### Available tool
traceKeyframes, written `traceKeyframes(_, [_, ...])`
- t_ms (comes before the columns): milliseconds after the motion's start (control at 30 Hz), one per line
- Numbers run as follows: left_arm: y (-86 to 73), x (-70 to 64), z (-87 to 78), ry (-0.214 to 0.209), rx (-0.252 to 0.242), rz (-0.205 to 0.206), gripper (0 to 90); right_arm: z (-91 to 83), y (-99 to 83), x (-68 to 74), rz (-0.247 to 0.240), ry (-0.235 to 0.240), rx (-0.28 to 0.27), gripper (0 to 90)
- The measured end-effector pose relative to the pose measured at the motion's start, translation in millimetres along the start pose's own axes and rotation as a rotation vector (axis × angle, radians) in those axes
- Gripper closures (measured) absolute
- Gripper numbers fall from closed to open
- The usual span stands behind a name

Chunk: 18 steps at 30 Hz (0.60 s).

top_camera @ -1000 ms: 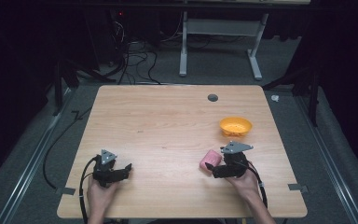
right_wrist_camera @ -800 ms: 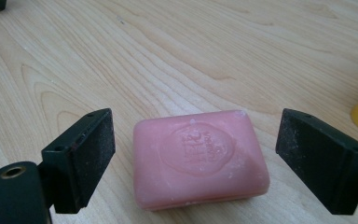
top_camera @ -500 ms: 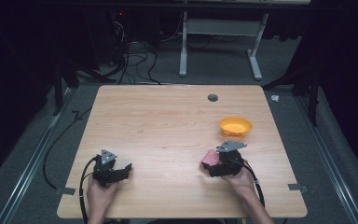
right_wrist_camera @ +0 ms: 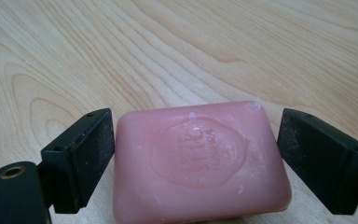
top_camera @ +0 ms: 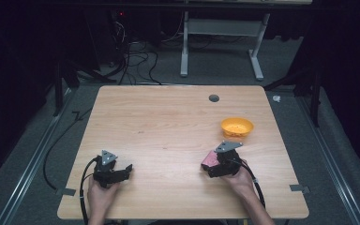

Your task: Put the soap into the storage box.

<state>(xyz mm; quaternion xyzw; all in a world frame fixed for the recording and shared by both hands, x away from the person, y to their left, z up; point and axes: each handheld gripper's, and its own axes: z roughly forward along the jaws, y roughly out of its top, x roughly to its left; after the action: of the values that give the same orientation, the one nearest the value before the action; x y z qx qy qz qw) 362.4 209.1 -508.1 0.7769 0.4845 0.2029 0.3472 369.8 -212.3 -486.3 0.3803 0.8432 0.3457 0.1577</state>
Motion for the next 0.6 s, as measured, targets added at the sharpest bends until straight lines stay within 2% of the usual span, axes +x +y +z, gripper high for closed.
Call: traceKeyframes(600, [0.0, 0.0, 0.0, 0.0, 0.0, 0.0, 20.9, 13.3, -4.1, 1.0, -0.024, -0.01, 0.065, 11.8])
